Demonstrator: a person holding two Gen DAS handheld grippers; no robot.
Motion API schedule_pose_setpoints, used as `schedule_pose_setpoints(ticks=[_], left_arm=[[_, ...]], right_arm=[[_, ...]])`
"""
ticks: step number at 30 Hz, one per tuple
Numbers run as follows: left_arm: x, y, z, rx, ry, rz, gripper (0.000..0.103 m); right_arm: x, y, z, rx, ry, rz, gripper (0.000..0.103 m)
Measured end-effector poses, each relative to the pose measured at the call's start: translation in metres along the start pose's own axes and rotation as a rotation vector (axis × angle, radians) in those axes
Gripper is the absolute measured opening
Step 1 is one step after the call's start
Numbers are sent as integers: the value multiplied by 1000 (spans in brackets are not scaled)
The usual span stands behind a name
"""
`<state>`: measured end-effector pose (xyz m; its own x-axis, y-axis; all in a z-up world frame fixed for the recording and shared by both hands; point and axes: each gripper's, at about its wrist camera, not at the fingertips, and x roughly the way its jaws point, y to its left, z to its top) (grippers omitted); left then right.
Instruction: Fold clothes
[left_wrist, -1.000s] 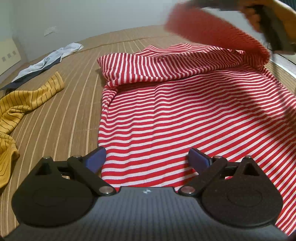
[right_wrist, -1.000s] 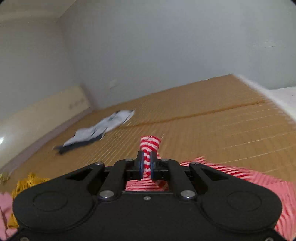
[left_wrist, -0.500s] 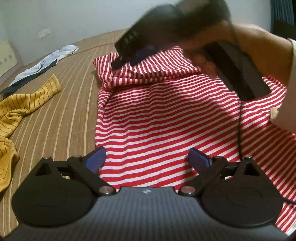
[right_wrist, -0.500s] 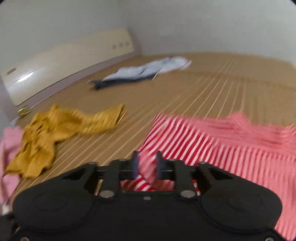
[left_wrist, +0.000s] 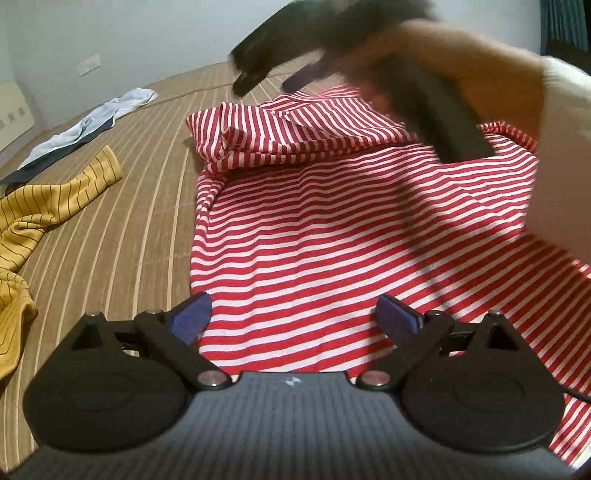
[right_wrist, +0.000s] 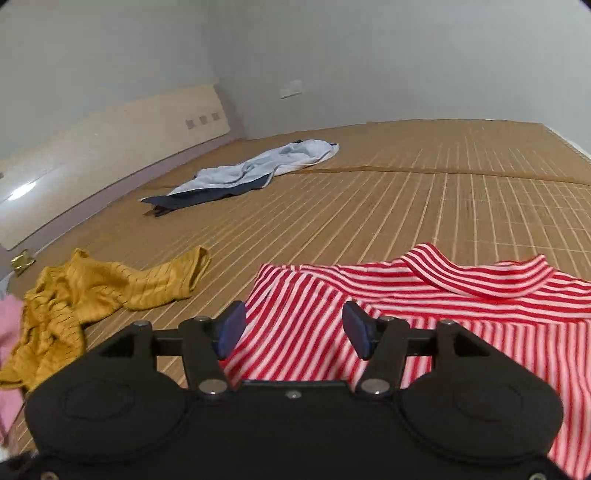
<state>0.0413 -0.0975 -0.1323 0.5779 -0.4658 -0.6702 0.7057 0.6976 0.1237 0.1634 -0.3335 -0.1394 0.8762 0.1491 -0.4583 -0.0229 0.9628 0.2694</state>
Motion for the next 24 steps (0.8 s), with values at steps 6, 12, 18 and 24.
schedule_pose_setpoints(ticks=[6,12,18,24], left_arm=[[-4,3,0,6,13,14,98],[-27,19,-1,-25,-29,11,98],[-56,48,-15,-140,-15,-56,98],[-92,48,-40,-178,0,-153,98]], right_arm=[[35,30,-20,-10,136,137,55],[-51,37,-20,-13,53,244,59],[-192,25,-56,-47,5,269,75],[-289,11,-148,-59,43,135,80]])
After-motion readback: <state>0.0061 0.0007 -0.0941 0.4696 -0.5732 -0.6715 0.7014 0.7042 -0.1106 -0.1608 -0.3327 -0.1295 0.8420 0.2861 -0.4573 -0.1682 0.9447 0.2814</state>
